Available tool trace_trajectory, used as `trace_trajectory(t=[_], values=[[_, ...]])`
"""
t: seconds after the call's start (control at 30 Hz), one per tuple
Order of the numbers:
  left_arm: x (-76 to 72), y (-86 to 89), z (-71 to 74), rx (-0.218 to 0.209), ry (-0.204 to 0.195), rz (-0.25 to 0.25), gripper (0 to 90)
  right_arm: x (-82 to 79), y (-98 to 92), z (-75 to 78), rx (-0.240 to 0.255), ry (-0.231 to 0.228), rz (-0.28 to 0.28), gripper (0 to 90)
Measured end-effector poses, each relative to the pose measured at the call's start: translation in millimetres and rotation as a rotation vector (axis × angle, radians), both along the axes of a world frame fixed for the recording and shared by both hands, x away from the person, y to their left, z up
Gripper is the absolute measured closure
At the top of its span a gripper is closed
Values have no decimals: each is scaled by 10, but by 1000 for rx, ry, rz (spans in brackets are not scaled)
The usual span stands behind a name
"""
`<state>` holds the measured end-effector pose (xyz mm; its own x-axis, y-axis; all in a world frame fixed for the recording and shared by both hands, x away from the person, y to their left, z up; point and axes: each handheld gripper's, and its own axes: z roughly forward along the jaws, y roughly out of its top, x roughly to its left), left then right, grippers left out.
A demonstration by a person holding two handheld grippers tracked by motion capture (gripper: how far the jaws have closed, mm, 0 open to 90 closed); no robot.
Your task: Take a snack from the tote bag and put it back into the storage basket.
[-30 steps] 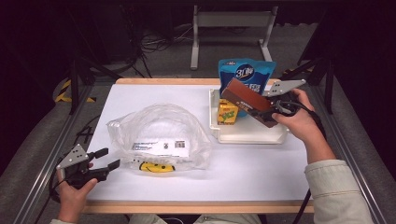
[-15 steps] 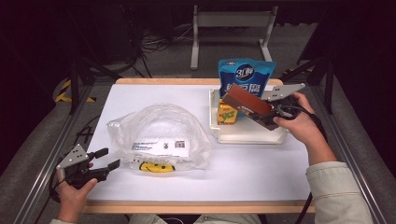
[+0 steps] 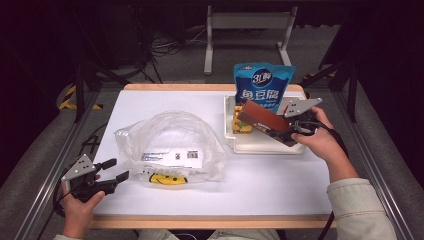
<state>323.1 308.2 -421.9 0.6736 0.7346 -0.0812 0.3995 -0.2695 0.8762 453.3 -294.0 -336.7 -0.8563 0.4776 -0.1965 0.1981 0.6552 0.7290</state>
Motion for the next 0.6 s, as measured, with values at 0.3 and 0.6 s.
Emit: trace_trajectory(t=[0.3,0.6], values=[[3,-11,-1,0,4,-1,314,-7,2,-115,-42,7,19,424],[12,-19,-4,-1,2,-2,314,-4,3,-171,-48,3,38,422]])
